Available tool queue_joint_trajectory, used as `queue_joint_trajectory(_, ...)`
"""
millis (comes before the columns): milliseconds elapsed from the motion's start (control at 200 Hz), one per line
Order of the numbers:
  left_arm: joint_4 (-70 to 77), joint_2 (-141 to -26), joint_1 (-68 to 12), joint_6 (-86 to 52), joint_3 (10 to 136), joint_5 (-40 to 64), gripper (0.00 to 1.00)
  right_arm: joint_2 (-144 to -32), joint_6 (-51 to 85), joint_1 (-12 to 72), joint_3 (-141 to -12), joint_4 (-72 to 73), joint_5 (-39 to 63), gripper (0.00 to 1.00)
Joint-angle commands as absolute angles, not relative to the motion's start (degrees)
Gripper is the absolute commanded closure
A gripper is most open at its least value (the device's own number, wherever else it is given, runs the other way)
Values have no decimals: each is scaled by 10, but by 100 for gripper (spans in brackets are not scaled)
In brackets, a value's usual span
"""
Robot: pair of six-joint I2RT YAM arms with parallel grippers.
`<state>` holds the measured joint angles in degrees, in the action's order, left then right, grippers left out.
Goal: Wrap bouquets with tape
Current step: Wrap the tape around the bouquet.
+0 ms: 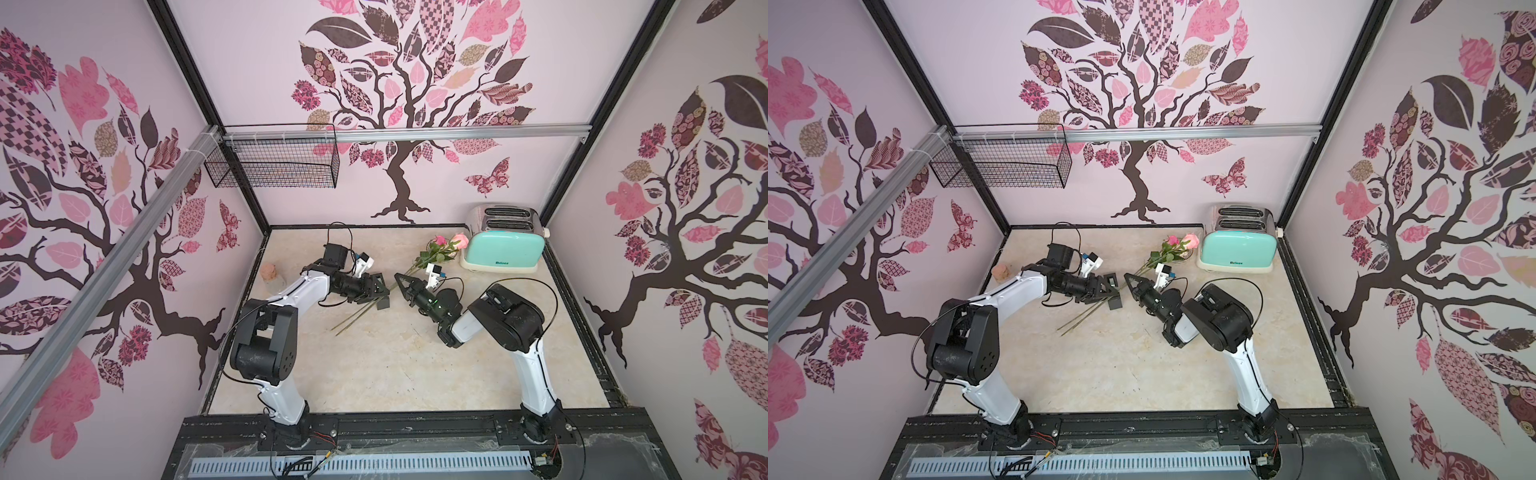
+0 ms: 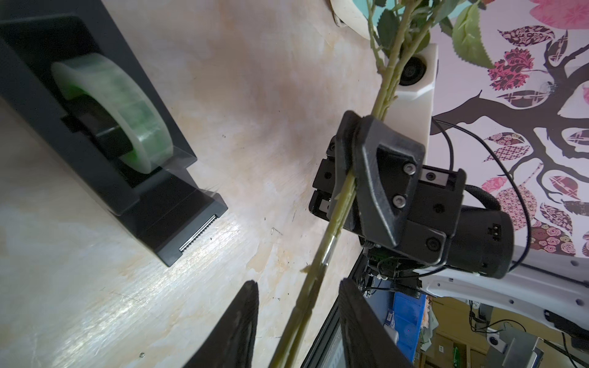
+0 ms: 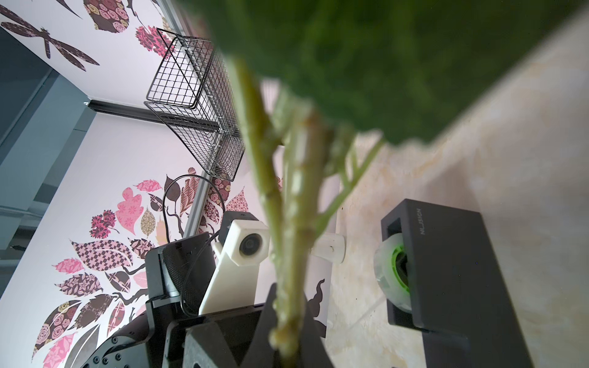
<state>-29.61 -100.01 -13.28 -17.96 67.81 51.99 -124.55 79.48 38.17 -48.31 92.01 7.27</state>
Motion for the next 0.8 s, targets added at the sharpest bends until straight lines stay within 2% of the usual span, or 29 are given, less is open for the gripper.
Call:
queue_joint_trajectory(0, -290, -1004, -137, -173, 679, 542, 59, -1256, 784, 384, -496, 956, 77, 100)
queue_joint_trajectory(250, -317, -1015, -144, -150, 684, 532, 63, -1254, 783, 384, -495, 955, 78, 100)
queue_joint_trajectory(385, -340, -1016, -144, -134, 688, 517, 82, -1250, 778, 384, -491, 951, 77, 100)
queue_joint_trajectory(460, -346, -1015, -144, -129, 692, 509, 89, -1247, 774, 383, -489, 949, 77, 100)
queue_joint_trajectory(530, -356, -1013, -144, -122, 696, 497, 100, -1245, 771, 383, -487, 948, 77, 100)
queue_joint_trajectory(700, -371, -1011, -145, -105, 705, 476, 100, -1240, 770, 383, -482, 943, 79, 100)
queue_joint_trajectory(790, -380, -1009, -146, -88, 713, 455, 100, -1233, 772, 384, -479, 923, 82, 82)
